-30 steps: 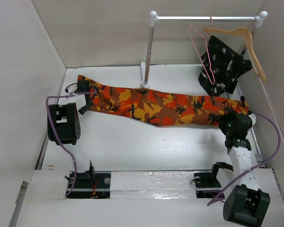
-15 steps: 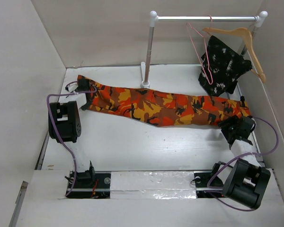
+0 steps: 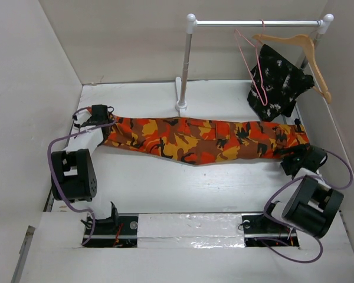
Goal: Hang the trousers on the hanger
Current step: Fold the trousers at the center of the board.
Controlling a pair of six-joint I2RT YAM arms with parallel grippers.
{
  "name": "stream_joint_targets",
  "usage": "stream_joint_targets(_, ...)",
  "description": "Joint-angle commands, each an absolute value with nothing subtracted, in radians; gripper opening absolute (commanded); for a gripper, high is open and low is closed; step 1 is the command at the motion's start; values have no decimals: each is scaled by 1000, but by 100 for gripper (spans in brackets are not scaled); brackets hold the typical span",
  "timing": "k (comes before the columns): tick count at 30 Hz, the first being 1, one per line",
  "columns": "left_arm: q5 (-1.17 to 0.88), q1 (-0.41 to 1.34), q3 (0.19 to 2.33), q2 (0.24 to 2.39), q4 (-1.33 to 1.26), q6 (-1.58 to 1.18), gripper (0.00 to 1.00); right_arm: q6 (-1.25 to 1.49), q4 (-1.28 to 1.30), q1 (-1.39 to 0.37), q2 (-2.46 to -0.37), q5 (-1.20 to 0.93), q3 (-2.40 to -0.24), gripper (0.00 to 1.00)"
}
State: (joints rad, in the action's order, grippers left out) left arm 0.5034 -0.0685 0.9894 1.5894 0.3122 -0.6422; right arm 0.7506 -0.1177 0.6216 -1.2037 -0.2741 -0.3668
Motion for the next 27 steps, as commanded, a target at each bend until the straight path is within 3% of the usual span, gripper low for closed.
stream_joint_targets(1,577,-84,976,1540,351,-615,0,843,-190,626,-1342,-362,-425,69)
stream_joint_targets(3,587,-84,980,1539,360,-612,0,873,-212,626,-1403,-397,-474,60)
stream_joint_targets(5,600,-84,976,1529,367,-601,0,897,-186,626,-1453,-407,-505,40)
stream_joint_targets(6,601,-84,970,1519,367,-598,0,913,-193,626,-1454,-403,-509,27)
stream_joint_targets(7,606,-84,966,1513,368,-591,0,919,-212,626,-1450,-408,-497,3)
stream_joint_targets(16,664,-178,911,1415,437,-577,0,753,-43,807,-1103,-333,-358,0)
stream_joint_targets(21,552,-244,847,1261,388,-562,0,639,92,960,-962,-396,-310,0)
stream_joint_targets(24,511,-244,856,1296,403,-561,40,588,161,997,-898,-387,-319,35)
stream_joint_targets(25,512,-244,865,1314,435,-583,62,588,170,997,-882,-391,-328,58)
stream_joint_targets(26,529,-244,883,1340,457,-592,72,588,181,997,-856,-402,-345,75)
stream_joint_targets(27,535,-244,887,1345,457,-597,72,586,189,997,-842,-413,-345,75)
